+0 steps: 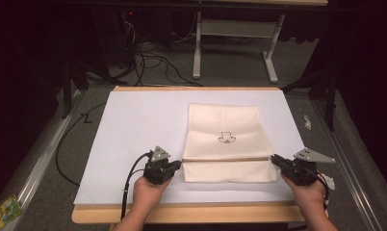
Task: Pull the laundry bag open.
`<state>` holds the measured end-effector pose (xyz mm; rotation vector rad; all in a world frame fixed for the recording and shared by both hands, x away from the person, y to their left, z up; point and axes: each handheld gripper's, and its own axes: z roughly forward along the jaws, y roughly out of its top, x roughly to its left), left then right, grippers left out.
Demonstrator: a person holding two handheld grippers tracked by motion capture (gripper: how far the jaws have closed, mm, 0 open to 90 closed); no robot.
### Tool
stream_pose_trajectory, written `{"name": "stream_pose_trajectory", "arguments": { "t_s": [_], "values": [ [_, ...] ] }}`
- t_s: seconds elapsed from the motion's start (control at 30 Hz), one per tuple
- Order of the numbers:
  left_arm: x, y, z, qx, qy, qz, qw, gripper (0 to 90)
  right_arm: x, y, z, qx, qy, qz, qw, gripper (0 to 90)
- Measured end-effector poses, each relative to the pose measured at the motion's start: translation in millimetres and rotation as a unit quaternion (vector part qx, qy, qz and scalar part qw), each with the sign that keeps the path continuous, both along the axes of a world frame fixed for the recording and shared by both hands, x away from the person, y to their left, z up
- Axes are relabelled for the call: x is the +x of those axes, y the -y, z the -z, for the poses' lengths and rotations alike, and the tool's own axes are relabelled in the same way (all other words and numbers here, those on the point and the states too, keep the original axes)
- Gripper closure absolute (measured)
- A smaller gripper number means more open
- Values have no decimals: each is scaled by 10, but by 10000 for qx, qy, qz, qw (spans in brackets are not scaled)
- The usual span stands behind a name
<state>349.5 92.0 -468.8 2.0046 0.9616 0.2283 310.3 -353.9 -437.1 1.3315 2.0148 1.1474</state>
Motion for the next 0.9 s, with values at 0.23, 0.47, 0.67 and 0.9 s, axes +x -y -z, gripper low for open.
{"name": "stream_pose_trajectory", "arguments": {
  "t_s": [0.23, 0.47, 0.67, 0.9],
  "values": [
    [-6, -15, 42, -76, -186, 145, 9997, 869, -42, -17, 51, -115, -45, -92, 9999, 849],
    [-19, 26, 62, 308, 51, 203, 9993, 810, -43, 14, 129, -103, -236, -169, 9995, 799],
    [12, -18, 70, 259, -68, 201, 9994, 582, -17, 56, 177, -37, -343, -130, 9993, 595],
    [53, -245, -82, 210, 588, -235, 9978, 354, 104, 64, 110, 13, -76, 120, 9999, 290]
  ]
}}
